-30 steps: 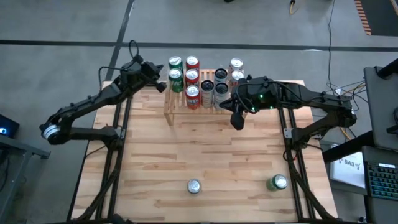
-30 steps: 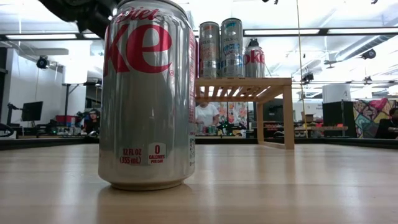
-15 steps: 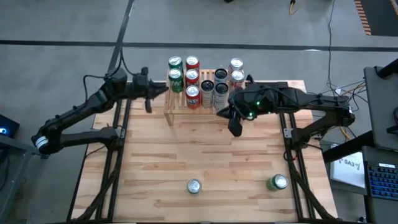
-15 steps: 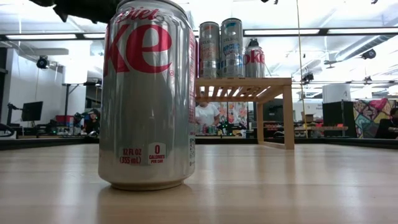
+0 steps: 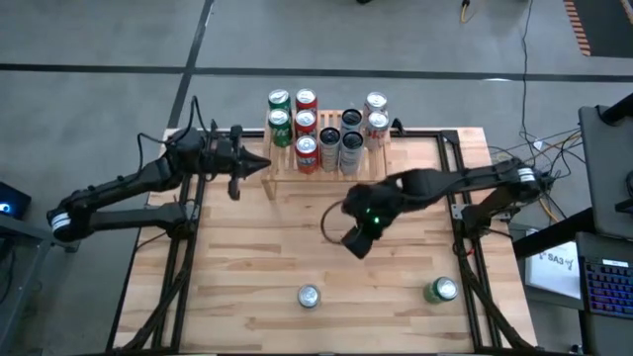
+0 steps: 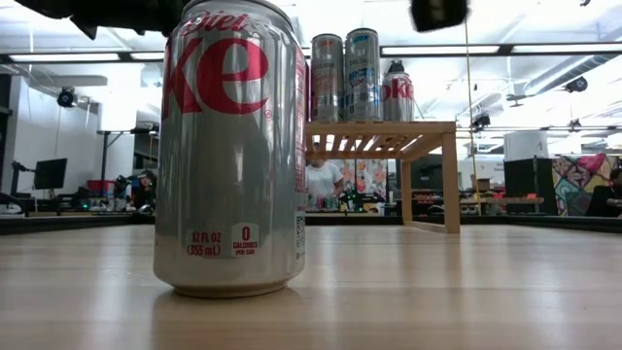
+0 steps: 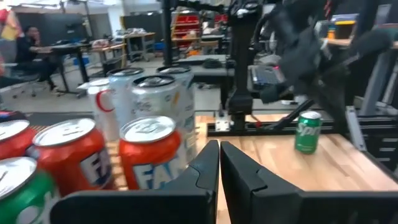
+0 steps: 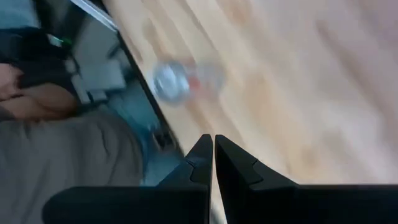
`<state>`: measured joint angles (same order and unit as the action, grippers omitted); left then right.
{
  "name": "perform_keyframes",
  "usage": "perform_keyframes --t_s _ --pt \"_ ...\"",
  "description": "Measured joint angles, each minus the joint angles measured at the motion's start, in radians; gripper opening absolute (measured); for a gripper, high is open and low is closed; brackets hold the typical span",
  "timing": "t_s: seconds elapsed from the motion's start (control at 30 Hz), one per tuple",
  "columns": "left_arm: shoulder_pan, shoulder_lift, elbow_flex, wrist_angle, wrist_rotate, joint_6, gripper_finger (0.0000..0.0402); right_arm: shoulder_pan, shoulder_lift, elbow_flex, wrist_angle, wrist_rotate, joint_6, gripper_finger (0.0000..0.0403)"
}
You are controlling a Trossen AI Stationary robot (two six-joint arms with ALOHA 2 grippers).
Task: Place canned beverage on shelf
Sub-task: Put the green soda can aligned with other green soda can on the shelf
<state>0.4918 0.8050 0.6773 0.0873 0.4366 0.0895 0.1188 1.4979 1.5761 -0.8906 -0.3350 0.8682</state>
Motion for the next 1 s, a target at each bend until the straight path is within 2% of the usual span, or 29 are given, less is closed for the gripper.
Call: perform_keyframes --t_s 0.17,0.3,0.43,0.57,0.9,1.0 --pt "-0.044 -0.002 0.013 0.001 0.0 0.001 0.0 0.071 0.028 0.0 -0.211 -0.082 0.22 0.0009" --pt "-0.061 -0.003 0.023 0.004 0.0 0.001 0.0 0.142 0.014 0.0 -0.476 -0.063 0.405 0.0009" --pt "-0.066 -0.003 0.027 0.003 0.0 0.0 0.0 0.212 -0.011 0.0 -0.638 -0.054 0.51 0.0009" --pt "-0.066 -0.003 0.027 0.003 0.0 -0.006 0.0 0.273 -0.043 0.0 -0.66 -0.028 0.625 0.0009" --pt "-0.066 -0.005 0.027 0.029 0.0 -0.01 0.0 0.438 -0.105 -0.001 -0.649 0.131 0.863 0.0009" --pt "-0.066 -0.005 0.027 0.041 0.0 -0.01 0.0 0.494 -0.105 -0.013 -0.643 0.138 0.917 0.0009"
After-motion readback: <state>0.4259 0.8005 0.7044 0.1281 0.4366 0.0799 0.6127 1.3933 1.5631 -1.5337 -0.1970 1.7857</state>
